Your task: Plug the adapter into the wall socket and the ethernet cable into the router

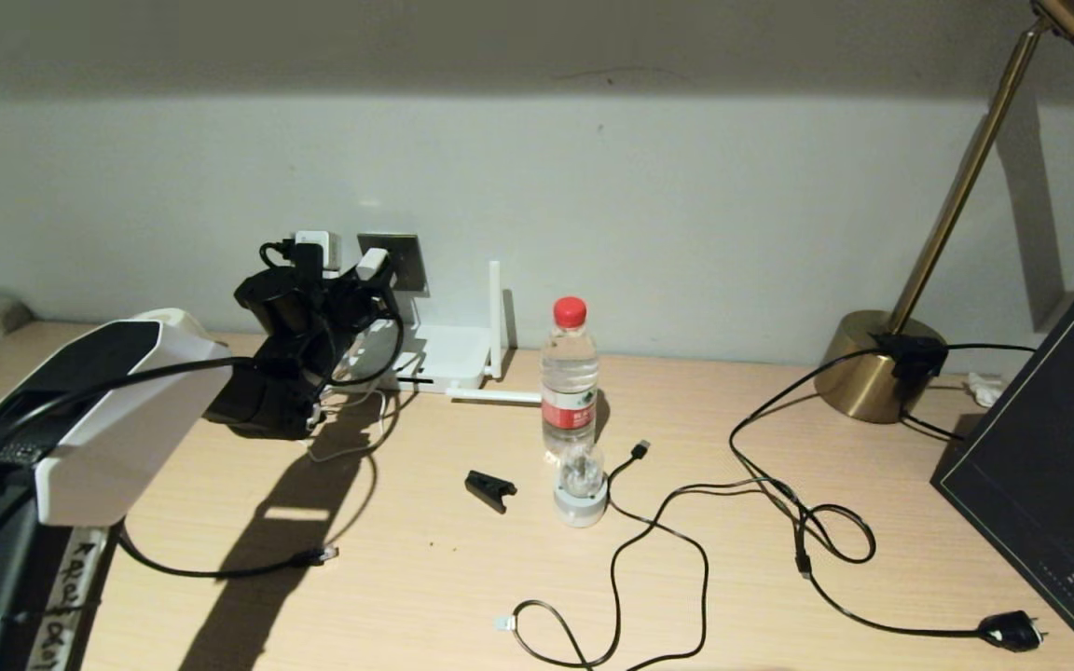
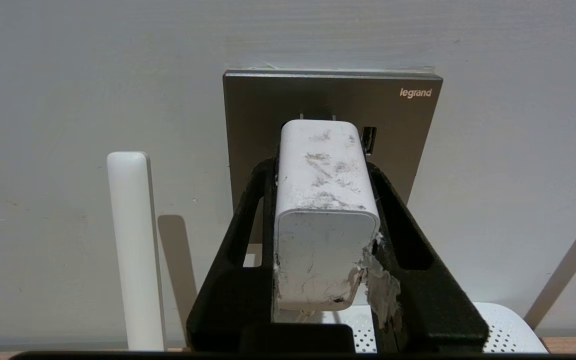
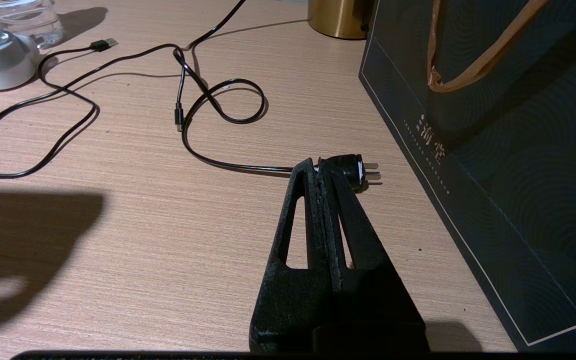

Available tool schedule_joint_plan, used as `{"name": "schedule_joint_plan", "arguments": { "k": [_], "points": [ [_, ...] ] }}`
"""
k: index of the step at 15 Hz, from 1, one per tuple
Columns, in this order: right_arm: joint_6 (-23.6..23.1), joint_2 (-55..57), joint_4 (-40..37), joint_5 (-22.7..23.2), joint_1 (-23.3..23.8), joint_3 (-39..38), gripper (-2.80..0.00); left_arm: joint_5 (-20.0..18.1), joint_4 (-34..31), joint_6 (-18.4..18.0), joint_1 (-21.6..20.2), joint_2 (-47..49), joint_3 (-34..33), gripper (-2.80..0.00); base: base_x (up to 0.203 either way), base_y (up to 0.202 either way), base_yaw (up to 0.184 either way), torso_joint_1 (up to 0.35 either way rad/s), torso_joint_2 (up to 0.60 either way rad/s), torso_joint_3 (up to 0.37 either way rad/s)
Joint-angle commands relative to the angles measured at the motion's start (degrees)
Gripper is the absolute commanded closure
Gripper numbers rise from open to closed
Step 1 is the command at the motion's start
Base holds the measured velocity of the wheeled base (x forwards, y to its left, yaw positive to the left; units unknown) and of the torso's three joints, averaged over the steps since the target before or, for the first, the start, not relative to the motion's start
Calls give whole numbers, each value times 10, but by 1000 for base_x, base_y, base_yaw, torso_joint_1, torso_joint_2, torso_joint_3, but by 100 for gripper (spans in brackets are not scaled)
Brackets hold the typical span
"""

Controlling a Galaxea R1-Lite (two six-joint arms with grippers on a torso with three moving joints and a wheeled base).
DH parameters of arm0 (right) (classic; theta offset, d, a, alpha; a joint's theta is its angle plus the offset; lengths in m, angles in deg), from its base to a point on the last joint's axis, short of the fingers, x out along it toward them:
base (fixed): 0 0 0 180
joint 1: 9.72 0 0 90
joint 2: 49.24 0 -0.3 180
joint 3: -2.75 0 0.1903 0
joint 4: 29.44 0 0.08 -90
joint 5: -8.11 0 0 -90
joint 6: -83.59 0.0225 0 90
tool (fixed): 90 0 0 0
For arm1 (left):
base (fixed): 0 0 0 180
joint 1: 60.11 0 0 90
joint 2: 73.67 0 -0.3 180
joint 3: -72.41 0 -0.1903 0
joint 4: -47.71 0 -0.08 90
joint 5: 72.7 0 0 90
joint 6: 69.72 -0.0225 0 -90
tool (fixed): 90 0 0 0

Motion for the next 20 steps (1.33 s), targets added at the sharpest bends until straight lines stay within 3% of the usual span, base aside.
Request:
{"name": "schedule_joint_plan", "arguments": {
  "k": [1,20],
  "points": [
    [0,0,0,0,0,0,0,0,4,0,0,-1,1,0,0,0,0,0,0,0],
    [0,0,0,0,0,0,0,0,7,0,0,6,1,0,0,0,0,0,0,0]
  ]
}}
